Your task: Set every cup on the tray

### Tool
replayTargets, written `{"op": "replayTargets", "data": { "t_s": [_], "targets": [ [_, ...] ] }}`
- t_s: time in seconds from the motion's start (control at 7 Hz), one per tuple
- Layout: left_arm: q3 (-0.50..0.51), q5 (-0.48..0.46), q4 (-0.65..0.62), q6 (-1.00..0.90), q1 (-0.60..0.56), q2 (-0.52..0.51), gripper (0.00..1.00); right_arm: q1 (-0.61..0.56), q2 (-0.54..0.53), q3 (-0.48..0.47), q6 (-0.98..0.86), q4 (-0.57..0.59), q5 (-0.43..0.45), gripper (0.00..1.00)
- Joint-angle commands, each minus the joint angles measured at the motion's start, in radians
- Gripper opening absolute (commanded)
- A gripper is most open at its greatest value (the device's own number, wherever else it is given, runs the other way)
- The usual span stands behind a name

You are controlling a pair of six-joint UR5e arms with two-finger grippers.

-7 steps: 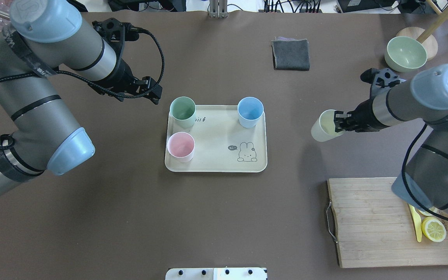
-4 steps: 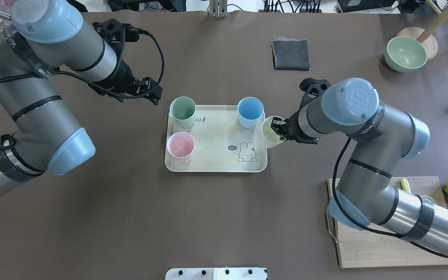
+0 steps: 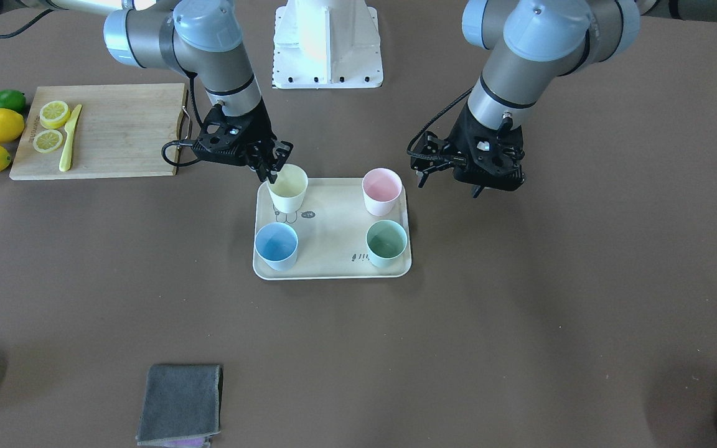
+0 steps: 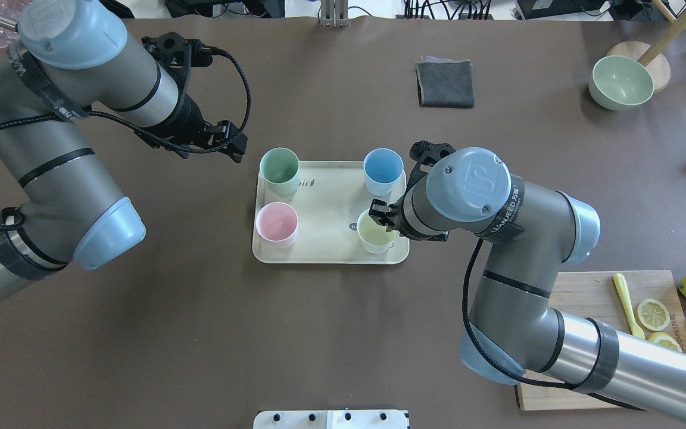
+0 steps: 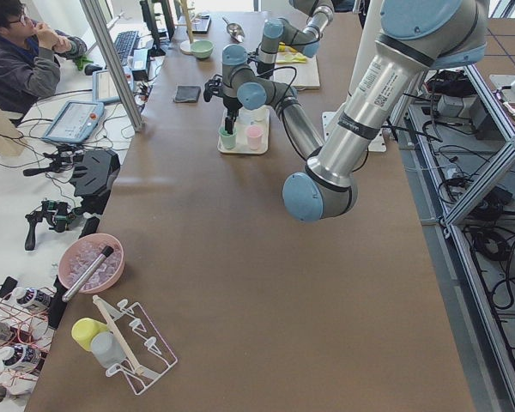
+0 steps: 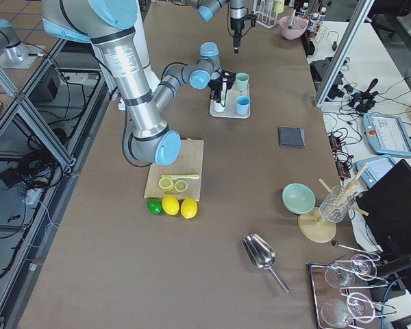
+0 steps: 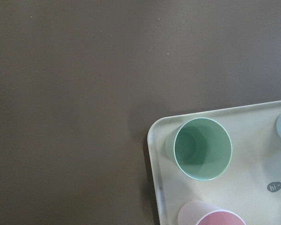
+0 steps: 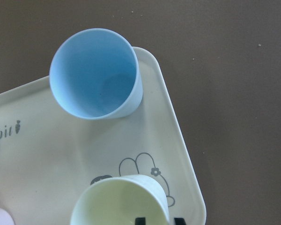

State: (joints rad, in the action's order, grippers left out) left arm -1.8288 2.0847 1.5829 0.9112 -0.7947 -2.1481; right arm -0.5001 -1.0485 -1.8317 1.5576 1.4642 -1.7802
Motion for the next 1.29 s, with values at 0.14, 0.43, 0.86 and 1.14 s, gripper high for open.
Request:
{"op": "replayTargets", "data": {
  "t_s": [0.14,0.43,0.86,1.14],
  "targets": [
    [-0.003,-0.001,0.0,-0.002,0.002,0.001,0.98,-0.078,0.002,-0.018,-0.075,0.005,-0.037,1.0],
    [-0.026,-0.002,-0.001,-0.038,-0.021,0.055,0.98,-0.24,-0.025,-0.095,-0.269,0.158,-0.167,1.0],
    [-0.102,0.014,-0.009,-0.318,-0.188,0.271,0.98,-0.49,-0.302,-0.164,-0.769,0.176,-0.266,1.0],
    [-0.078,0.155,-0.014,-0.649,-0.427,0.402,0.98,-0.718,-0.436,-0.115,-1.132,0.177,-0.454,1.0]
  ]
}}
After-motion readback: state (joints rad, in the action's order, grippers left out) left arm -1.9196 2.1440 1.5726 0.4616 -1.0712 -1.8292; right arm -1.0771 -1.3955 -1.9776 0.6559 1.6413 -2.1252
